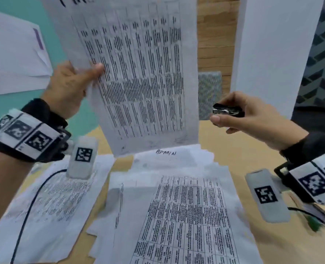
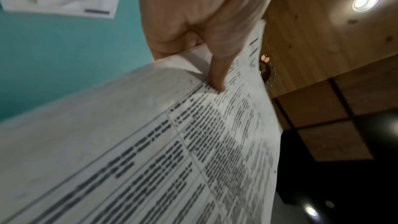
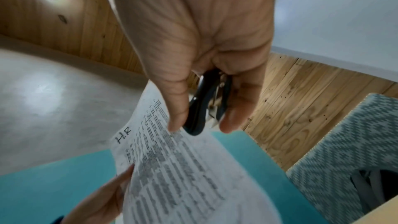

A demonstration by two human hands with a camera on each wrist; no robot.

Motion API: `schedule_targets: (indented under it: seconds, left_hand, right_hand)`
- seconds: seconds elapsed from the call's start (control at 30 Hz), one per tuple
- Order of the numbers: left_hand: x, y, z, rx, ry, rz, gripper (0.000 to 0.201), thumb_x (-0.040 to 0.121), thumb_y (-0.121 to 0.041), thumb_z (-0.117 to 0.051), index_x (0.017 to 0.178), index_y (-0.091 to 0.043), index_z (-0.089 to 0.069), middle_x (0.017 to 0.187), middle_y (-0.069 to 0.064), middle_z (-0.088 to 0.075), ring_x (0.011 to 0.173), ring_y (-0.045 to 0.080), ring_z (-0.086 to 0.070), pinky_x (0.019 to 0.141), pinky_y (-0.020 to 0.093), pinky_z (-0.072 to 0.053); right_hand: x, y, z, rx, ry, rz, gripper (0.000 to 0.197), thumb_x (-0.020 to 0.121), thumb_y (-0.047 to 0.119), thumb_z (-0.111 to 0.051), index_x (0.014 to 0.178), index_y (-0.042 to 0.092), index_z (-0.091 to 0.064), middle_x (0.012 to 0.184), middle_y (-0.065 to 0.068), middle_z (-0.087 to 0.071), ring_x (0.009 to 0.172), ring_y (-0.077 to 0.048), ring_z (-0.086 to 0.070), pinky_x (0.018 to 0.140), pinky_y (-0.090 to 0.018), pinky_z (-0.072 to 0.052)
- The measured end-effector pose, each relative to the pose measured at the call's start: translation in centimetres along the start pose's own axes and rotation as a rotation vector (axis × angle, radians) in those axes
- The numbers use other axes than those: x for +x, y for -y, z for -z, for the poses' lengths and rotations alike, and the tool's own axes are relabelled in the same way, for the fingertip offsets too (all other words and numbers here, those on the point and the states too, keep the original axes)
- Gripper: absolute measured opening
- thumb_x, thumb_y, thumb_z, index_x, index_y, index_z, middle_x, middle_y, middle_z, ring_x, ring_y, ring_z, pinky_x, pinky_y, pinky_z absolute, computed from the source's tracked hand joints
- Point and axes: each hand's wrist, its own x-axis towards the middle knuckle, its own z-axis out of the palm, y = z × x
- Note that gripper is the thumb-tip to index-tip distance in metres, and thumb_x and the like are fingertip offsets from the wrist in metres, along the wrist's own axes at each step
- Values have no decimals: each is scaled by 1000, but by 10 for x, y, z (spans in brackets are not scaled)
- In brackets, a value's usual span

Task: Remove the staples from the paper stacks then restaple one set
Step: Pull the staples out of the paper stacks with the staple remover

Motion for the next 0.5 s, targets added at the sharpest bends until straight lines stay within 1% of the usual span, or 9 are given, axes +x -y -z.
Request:
schedule_targets:
  seconds: [0.03,0.1,0.17,0.2,0.23,0.27,0.33,0.4,0.5]
  left_hand:
    - [4,-7,12,8,1,17,6,77,-32,-71,73,-29,-75,74,-13,-70,76,10,-63,76,27,-51]
    - [13,-14,35,10,-15,92,24,79,-18,-69,56,-24,-74,61,-14,-68,62,-4,-62,64,9,-48]
    - [18,-11,60,111,-48,259,39,82,-12,-64,43,-16,-67,50,-9,-64,49,-8,-59,51,3,-42]
    - [18,-4,76,172,-33,385,39,86,-9,-59,47,-12,-65,51,-5,-63,44,-6,-57,46,5,-42]
    - [13,0,91,190,1,526,23,85,-11,-62,62,-11,-66,57,0,-64,46,-1,-60,47,9,-47]
    - [7,9,106,220,58,699,17,76,-17,-75,80,-4,-64,68,7,-68,55,8,-65,54,17,-53]
    - [-6,39,143,346,194,936,85,34,-28,-96,105,0,-59,87,16,-71,69,25,-69,67,37,-57]
    - [-24,72,166,422,271,1073,106,15,-32,-96,107,5,-58,84,17,-71,63,26,-68,61,36,-56]
    - [-48,124,191,611,321,1211,94,19,-39,-93,96,5,-62,78,16,-71,59,26,-66,64,33,-52]
  right_hand:
    - [-1,-4,-3,-40,37,-17,78,46,75,-69,98,20,-55,83,4,-68,72,-3,-65,62,-22,-55]
    - [-1,-11,-8,-98,104,-35,84,37,89,-59,99,31,-54,84,11,-69,74,-5,-65,63,-27,-54]
    - [-2,-15,-13,-123,172,-31,81,36,94,-50,96,41,-57,83,15,-68,71,-3,-63,62,-26,-51]
    - [-2,-17,-15,-136,215,-30,79,34,96,-47,91,42,-59,81,15,-68,69,-2,-62,60,-24,-50]
    - [-2,-17,-17,-157,267,-43,80,32,98,-44,86,41,-61,80,14,-67,67,-1,-61,58,-22,-49]
    - [-3,-19,-19,-188,331,-67,82,31,99,-42,85,41,-62,80,12,-67,65,-1,-60,57,-20,-48]
    - [-4,-22,-23,-277,498,-136,83,30,100,-40,87,44,-61,82,12,-67,66,-1,-59,58,-20,-49]
    - [-7,-26,-27,-360,703,-219,76,32,99,-44,88,50,-58,85,14,-68,68,-1,-60,60,-18,-50]
    - [-12,-33,-34,-399,892,-310,63,40,90,-58,89,51,-58,84,11,-69,64,1,-56,59,-18,-47]
